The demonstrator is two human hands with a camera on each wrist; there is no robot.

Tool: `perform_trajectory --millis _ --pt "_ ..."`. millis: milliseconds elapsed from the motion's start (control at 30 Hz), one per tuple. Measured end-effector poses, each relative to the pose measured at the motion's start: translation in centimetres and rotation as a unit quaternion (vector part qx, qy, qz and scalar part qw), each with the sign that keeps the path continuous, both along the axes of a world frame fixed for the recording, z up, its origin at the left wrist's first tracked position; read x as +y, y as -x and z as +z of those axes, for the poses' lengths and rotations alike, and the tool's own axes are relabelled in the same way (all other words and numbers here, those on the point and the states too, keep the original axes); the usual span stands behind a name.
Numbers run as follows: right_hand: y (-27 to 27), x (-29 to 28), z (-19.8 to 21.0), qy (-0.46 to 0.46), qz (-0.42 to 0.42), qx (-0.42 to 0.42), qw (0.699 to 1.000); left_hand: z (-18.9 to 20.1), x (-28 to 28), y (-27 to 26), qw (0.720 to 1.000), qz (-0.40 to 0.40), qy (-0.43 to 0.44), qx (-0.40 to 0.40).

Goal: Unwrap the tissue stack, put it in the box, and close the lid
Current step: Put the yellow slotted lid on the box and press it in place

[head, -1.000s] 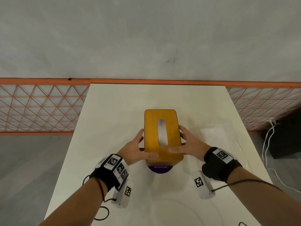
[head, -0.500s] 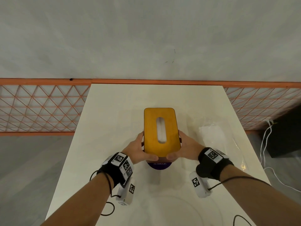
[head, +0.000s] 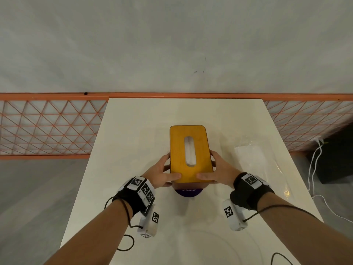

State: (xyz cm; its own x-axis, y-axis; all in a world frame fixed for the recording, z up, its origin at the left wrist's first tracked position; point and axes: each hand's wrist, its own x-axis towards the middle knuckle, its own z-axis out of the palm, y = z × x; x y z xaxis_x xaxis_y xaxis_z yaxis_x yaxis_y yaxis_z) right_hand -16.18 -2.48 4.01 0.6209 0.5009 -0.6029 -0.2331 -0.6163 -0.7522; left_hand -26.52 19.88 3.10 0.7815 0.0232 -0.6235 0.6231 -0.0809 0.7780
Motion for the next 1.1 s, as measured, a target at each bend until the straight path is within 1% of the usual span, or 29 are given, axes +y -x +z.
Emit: perform_trajectory --millis 167,333,400,467,533,567,633,733,833,933,1100 --pt "-0.3 0.4 -0.3 -0.006 0.012 0.000 1.000 -0.4 -0.1 -0.1 1.000 -0.017 -0.014 -0.006" --pt "0.2 0.5 -0.2 -0.024 0.036 -0.047 0.998 -0.3 -0.3 -0.1 0.998 -0.042 -0.043 -0.017" --pt "0.5 0.5 -0.2 -0.016 0.042 -0.069 0.997 0.1 -0.4 -0.1 0.996 -0.059 -0.065 -0.023" --pt "0.8 0.3 -0.4 -0.005 0.031 -0.073 0.997 0.3 -0.6 -0.1 0.990 -0.071 -0.111 -0.041" --pt "1.3 0.0 -0.7 0.006 0.001 -0.076 0.997 0.5 -1.1 0.3 0.975 -0.082 -0.185 -0.087" --pt "1.6 -0.2 -0.9 0.010 -0.013 -0.092 0.996 0.6 -1.3 0.5 0.965 -0.088 -0.218 -0.115" --pt "1.9 -0.5 -1.1 -0.003 -0.015 -0.138 0.990 1.0 -1.7 0.6 0.949 -0.103 -0.262 -0.141" --pt "2.0 -0.3 -0.5 -0.018 0.032 -0.155 0.987 1.1 -1.4 0.0 0.933 -0.151 -0.298 -0.132" --pt "1.8 0.2 -0.1 0.008 0.057 -0.176 0.983 1.3 -1.2 -0.7 0.908 -0.208 -0.343 -0.120" --pt "2.0 0.5 0.0 0.035 0.060 -0.194 0.979 1.8 -1.3 -0.8 0.890 -0.224 -0.386 -0.096" --pt "1.8 0.9 0.0 0.070 0.060 -0.201 0.975 2.1 -1.6 -0.9 0.879 -0.232 -0.407 -0.086"
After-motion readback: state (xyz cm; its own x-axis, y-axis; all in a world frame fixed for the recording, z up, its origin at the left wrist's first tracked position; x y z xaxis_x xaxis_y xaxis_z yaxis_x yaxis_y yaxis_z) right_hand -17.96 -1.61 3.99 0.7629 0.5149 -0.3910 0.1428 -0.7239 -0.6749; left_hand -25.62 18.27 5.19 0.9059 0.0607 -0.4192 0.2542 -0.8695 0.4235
